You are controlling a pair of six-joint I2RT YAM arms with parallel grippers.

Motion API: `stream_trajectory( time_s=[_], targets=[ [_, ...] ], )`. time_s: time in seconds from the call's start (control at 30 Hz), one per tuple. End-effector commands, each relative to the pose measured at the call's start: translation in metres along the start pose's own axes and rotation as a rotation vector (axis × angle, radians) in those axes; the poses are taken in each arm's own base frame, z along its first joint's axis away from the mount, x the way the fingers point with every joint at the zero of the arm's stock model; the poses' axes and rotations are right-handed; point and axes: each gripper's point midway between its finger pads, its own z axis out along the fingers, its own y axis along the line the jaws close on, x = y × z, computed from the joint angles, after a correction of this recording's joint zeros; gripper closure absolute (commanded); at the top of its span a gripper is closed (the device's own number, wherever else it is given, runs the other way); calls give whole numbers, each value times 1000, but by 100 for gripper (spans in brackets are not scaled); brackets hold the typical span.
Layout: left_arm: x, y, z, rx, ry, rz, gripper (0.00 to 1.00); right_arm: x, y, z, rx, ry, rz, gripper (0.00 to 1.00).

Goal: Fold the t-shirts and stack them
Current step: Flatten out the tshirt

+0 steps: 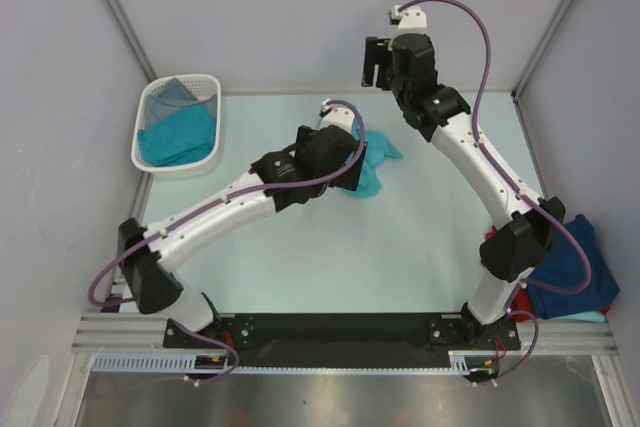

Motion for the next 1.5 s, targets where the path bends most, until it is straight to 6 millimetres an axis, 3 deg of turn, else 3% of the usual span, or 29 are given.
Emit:
stream_trajectory(
  time_s=[0.0,0.13,0.47,0.57,0.8,0.9,1.27,1.47],
  targets=[
    [0,-18,38,57,71,-24,6,9,-40,-2,102,4,76,21],
    [-5,-17,58,34,112,-53,6,60,-55,11,184,127,123,20],
    [-25,-6,89,-33,111,-84,6,133,-68,17,220,290,207,24],
    [-28,-5,92,-44,107,-85,6,141,-67,16,215,302,224,29],
    [-26,-9,90,-14,95,-112,6,188,-79,14,264,388,243,47],
    [-23,-9,87,-3,96,-117,6,195,-80,14,269,399,249,49],
    [16,2,71,-14,144,-110,6,264,-82,16,275,547,337,53],
    [30,11,57,-14,155,-116,6,271,-72,29,244,562,341,54]
  ],
)
